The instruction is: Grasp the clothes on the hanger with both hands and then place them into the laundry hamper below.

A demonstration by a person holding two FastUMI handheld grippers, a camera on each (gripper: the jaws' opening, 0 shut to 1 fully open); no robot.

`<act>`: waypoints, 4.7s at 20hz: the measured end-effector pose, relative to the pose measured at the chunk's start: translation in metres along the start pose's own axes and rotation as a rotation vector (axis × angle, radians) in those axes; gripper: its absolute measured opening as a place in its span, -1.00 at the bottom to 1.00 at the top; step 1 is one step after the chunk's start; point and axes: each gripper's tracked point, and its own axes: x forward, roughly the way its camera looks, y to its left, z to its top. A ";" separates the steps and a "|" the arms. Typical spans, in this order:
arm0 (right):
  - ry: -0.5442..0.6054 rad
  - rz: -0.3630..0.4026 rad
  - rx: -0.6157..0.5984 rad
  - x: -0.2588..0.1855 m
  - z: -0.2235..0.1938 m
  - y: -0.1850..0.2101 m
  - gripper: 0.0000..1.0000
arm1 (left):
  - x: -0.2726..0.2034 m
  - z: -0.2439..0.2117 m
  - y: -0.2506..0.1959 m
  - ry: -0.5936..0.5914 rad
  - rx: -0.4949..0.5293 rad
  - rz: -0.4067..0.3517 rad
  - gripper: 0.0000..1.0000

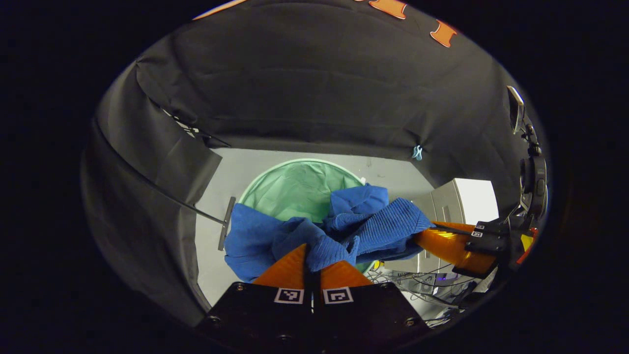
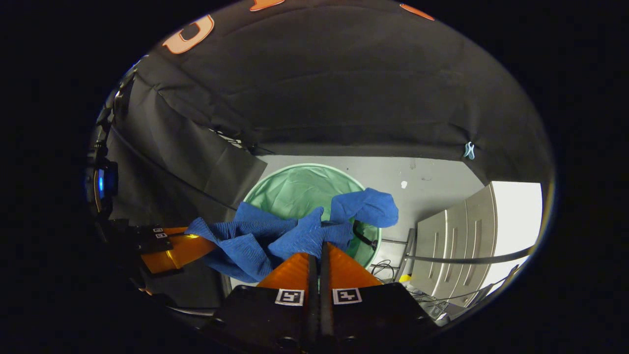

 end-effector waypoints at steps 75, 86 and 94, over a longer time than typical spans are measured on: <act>-0.929 -0.135 -0.075 -0.417 0.108 0.027 0.96 | -0.410 0.088 -0.058 -0.856 0.018 -0.065 0.81; -1.143 -0.157 -0.117 -0.516 0.135 0.043 0.77 | -0.481 0.127 -0.045 -1.078 0.030 -0.040 0.70; -1.123 -0.138 -0.103 -0.511 0.128 0.040 0.77 | -0.477 0.129 -0.037 -1.078 0.013 -0.036 0.78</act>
